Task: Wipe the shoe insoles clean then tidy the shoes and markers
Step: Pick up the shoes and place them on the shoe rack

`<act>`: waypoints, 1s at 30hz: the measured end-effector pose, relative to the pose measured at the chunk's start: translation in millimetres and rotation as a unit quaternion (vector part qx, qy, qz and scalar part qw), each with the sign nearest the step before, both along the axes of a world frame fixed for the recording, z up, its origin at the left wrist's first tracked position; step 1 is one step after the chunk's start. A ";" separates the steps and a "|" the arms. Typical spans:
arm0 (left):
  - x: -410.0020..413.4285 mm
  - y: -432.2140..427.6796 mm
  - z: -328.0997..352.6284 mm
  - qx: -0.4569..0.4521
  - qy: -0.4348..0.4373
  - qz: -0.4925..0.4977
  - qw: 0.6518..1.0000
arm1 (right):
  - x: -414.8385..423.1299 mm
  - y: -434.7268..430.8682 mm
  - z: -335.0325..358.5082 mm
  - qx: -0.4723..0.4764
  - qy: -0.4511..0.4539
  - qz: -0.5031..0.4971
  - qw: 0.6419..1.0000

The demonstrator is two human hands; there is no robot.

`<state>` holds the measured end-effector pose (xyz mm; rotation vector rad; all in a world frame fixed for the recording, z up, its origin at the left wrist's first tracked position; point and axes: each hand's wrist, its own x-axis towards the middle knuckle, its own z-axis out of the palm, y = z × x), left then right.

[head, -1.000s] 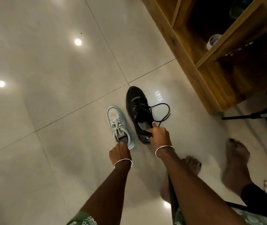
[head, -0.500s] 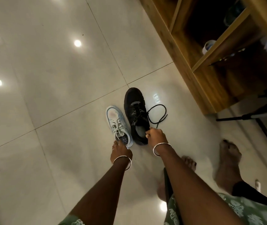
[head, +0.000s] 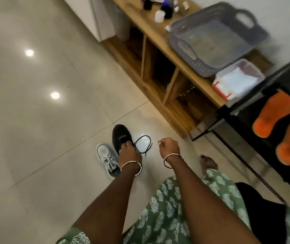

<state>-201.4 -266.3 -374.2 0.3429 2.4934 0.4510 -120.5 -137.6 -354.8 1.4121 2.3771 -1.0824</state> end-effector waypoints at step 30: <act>334.1 226.3 310.8 0.341 0.146 -0.483 0.793 | 413.3 85.4 281.9 0.433 0.211 -0.498 0.721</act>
